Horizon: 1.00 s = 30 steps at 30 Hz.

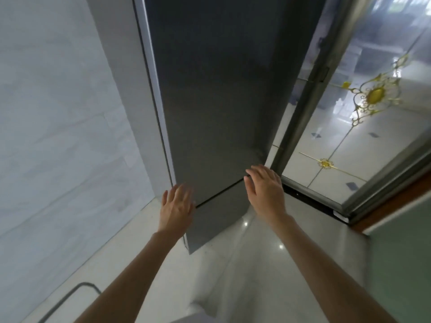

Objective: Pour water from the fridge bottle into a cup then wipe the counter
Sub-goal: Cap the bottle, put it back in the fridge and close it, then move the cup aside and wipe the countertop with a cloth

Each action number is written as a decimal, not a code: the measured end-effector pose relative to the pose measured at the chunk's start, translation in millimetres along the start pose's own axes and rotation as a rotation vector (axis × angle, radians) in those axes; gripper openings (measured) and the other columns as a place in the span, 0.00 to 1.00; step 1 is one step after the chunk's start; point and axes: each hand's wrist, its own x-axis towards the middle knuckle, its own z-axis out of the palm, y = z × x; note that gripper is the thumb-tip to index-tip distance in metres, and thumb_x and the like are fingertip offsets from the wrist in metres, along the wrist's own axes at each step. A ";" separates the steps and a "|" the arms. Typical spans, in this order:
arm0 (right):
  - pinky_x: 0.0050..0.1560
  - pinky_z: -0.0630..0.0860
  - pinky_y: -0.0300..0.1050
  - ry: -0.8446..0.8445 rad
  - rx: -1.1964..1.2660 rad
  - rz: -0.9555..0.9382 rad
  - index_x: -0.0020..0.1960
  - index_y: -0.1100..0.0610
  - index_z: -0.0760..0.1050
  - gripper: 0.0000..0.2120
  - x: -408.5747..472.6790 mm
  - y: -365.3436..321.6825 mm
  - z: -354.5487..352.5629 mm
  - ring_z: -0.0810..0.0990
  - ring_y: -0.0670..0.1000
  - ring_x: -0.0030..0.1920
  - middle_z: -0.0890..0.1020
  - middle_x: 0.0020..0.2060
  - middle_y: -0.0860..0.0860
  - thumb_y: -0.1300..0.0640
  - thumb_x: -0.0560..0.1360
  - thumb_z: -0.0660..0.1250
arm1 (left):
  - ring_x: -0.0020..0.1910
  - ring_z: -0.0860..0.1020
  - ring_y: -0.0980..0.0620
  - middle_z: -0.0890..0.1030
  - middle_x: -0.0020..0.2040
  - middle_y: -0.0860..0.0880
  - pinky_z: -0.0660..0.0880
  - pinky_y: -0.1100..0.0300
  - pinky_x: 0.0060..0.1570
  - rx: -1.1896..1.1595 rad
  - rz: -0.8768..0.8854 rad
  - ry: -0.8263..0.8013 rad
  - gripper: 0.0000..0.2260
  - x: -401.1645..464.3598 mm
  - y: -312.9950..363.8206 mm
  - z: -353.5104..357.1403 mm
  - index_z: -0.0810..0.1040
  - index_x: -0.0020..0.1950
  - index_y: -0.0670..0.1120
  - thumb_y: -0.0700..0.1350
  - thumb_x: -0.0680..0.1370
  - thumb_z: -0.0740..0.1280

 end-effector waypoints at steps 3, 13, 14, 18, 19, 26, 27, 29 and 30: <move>0.61 0.75 0.55 -0.054 -0.014 0.100 0.59 0.59 0.78 0.13 -56.3 38.6 -9.1 0.79 0.57 0.59 0.82 0.55 0.55 0.53 0.79 0.62 | 0.58 0.77 0.40 0.79 0.59 0.42 0.71 0.46 0.58 -0.047 0.049 -0.011 0.17 -17.2 40.1 15.8 0.76 0.64 0.41 0.45 0.76 0.67; 0.61 0.74 0.53 -0.092 -0.089 0.407 0.59 0.58 0.79 0.12 -202.5 133.0 -63.8 0.79 0.55 0.58 0.83 0.55 0.53 0.54 0.78 0.65 | 0.67 0.72 0.41 0.73 0.68 0.42 0.68 0.43 0.66 -0.061 0.251 -0.321 0.21 -50.7 194.5 64.1 0.69 0.71 0.43 0.46 0.79 0.63; 0.61 0.75 0.53 -0.078 -0.093 0.443 0.58 0.58 0.79 0.12 -213.0 140.4 -69.6 0.80 0.56 0.57 0.83 0.54 0.54 0.55 0.78 0.65 | 0.67 0.73 0.41 0.74 0.68 0.41 0.69 0.42 0.65 -0.079 0.277 -0.331 0.20 -51.5 209.3 66.8 0.70 0.70 0.43 0.46 0.79 0.64; 0.61 0.74 0.54 -0.030 -0.115 0.575 0.59 0.60 0.79 0.12 -246.1 171.0 -90.7 0.80 0.57 0.57 0.83 0.55 0.56 0.56 0.78 0.65 | 0.64 0.74 0.40 0.76 0.65 0.42 0.70 0.43 0.63 -0.162 0.361 -0.359 0.19 -49.5 267.1 76.6 0.73 0.67 0.43 0.45 0.77 0.67; 0.61 0.74 0.54 -0.010 -0.121 0.606 0.58 0.60 0.79 0.13 -252.0 179.3 -95.6 0.80 0.57 0.57 0.83 0.54 0.56 0.56 0.78 0.64 | 0.64 0.74 0.40 0.76 0.65 0.42 0.70 0.43 0.63 -0.170 0.392 -0.368 0.18 -47.0 281.2 79.0 0.73 0.67 0.44 0.46 0.77 0.66; 0.52 0.78 0.52 0.125 -0.221 0.794 0.53 0.60 0.81 0.19 -270.0 243.3 -122.3 0.82 0.58 0.50 0.84 0.48 0.56 0.51 0.76 0.56 | 0.63 0.75 0.40 0.77 0.64 0.40 0.71 0.43 0.63 -0.255 0.599 -0.411 0.18 -8.6 378.0 111.1 0.75 0.66 0.44 0.47 0.78 0.67; 0.52 0.78 0.52 0.138 -0.244 0.809 0.53 0.60 0.81 0.19 -269.5 254.5 -124.4 0.83 0.58 0.50 0.84 0.48 0.56 0.52 0.76 0.56 | 0.64 0.75 0.40 0.77 0.65 0.41 0.70 0.43 0.63 -0.263 0.620 -0.415 0.18 -0.5 391.6 116.0 0.75 0.67 0.44 0.47 0.78 0.66; 0.52 0.78 0.51 0.168 -0.281 0.834 0.52 0.61 0.81 0.19 -265.9 278.7 -128.5 0.83 0.57 0.49 0.84 0.48 0.57 0.52 0.76 0.56 | 0.65 0.74 0.41 0.77 0.66 0.41 0.70 0.44 0.64 -0.287 0.664 -0.419 0.18 17.7 419.1 127.3 0.74 0.68 0.44 0.48 0.78 0.66; 0.53 0.78 0.51 0.178 -0.288 0.853 0.53 0.61 0.81 0.20 -262.8 291.3 -130.0 0.83 0.57 0.50 0.84 0.48 0.57 0.51 0.76 0.55 | 0.65 0.74 0.41 0.76 0.66 0.41 0.70 0.44 0.64 -0.297 0.685 -0.426 0.19 28.0 432.5 133.3 0.74 0.68 0.44 0.48 0.78 0.66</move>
